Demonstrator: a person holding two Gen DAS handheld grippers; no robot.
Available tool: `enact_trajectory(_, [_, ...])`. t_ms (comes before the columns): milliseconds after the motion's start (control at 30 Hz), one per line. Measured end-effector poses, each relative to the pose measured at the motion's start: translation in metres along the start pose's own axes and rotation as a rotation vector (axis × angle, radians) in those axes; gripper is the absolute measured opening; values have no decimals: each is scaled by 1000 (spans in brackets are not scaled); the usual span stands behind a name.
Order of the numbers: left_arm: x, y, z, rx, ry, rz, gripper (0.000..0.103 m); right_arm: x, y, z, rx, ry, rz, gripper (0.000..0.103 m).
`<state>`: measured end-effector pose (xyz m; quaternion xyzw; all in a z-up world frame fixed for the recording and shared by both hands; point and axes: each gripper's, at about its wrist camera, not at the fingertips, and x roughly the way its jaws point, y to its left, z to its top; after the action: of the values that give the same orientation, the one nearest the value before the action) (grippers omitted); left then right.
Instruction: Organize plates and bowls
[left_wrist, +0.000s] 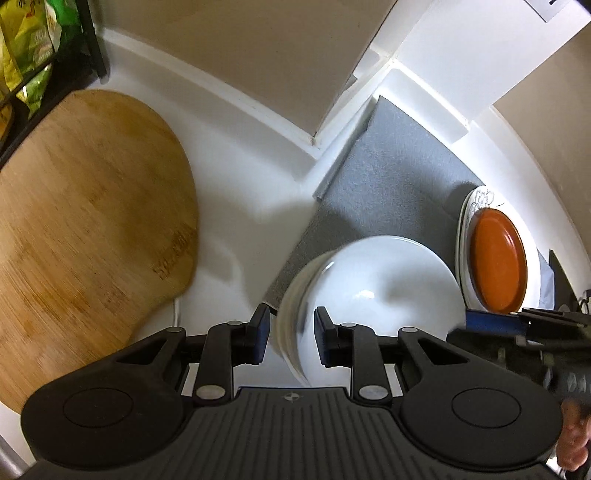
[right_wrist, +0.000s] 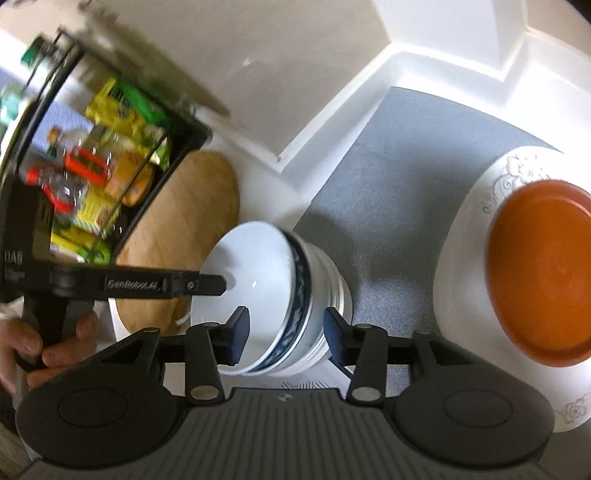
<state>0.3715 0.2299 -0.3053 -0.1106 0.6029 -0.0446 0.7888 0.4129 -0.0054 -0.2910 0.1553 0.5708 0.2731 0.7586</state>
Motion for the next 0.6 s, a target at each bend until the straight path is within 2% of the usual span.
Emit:
enact_trajectory(33, [0,-1,0,5,0,2,28,1,-2,-1,9,-9,6,19])
enact_trajectory(133, [2,-3,0,24,5,3,28,4,-2,-4,-11,-36,-8,17])
enact_trajectory(300, [11,1,-4,16,32,-30,28,10,-12,-6,39,-46,-1,13])
enact_trajectory(500, [14,11,-6,-16,40,-68,30,6,-16,-9,88,-103,50,17])
enact_trajectory(600, [19,14,-4,-30,49,-61,38,9,-27,-12,137,-113,52,34])
